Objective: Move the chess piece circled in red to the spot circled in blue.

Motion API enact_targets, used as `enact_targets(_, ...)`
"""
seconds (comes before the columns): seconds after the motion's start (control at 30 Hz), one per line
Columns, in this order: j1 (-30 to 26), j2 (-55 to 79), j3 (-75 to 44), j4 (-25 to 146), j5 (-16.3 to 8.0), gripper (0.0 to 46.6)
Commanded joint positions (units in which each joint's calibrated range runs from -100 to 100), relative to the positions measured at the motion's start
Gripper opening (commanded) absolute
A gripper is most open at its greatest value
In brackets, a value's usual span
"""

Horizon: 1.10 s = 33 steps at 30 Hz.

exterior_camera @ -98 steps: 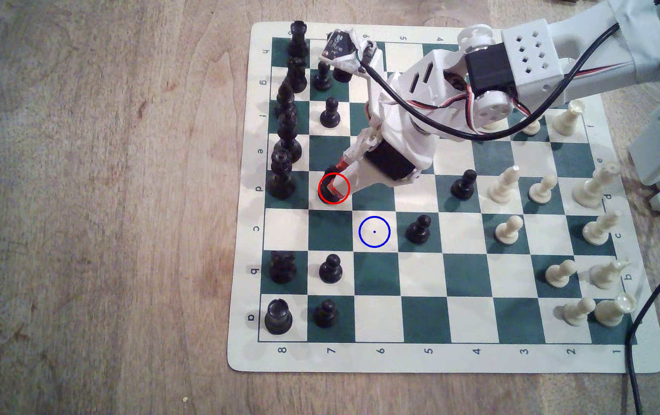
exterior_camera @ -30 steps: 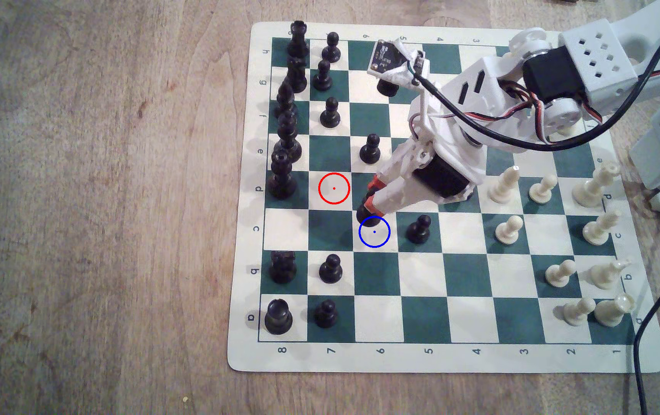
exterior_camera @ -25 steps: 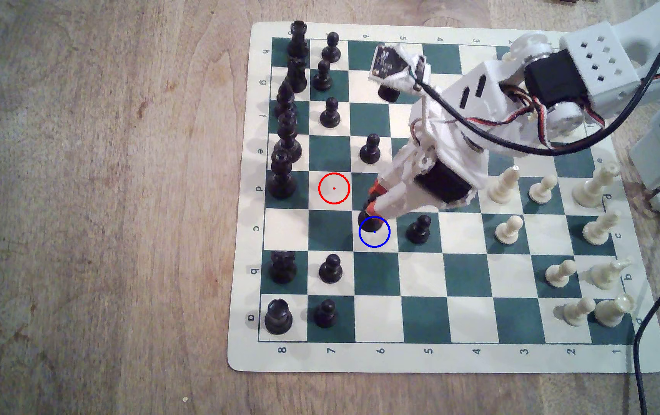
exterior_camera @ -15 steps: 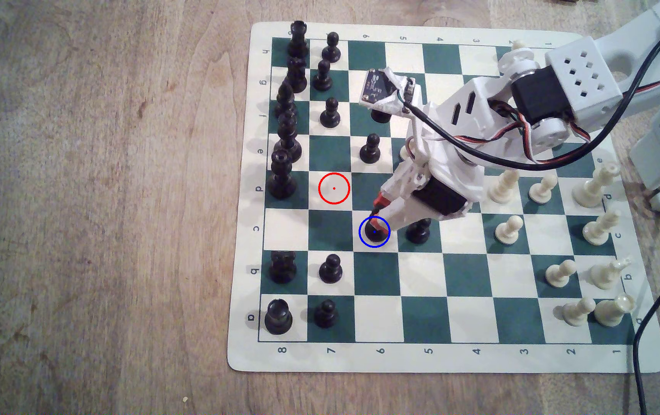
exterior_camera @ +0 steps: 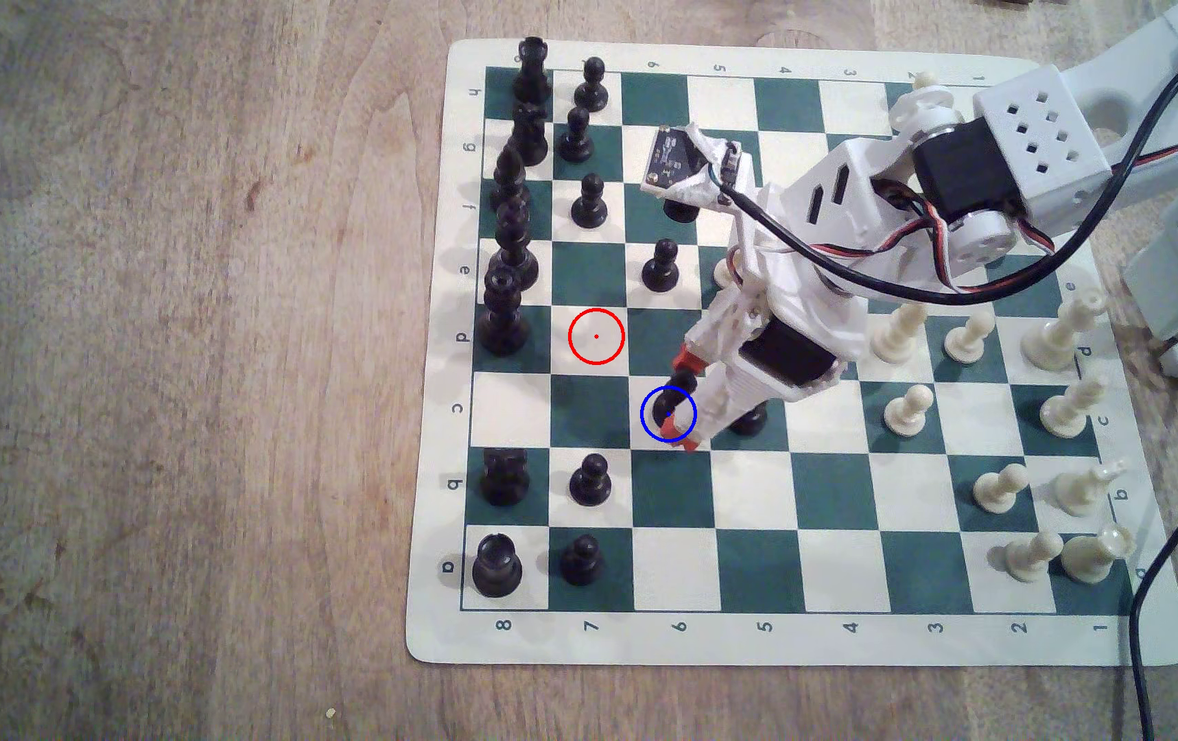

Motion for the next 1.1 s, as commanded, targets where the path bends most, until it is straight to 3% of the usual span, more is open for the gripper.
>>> enact_targets(0.0,0.4,-3.3,-2.9,1.5,0.4,18.6)
enact_targets(0.43,-1.4,-15.2,-2.4,17.1,2.6,19.8)
enact_targets(0.73,-1.3,-40.3,12.2,25.5,4.8,19.4)
enact_targets(0.93,4.8,-55.5,26.4,23.5,6.5,12.0)
enact_targets(1.0,7.6,-58.5,31.8,18.6,7.1,7.3)
enact_targets(1.07,8.8,-61.7,37.0,12.3,7.4,6.6)
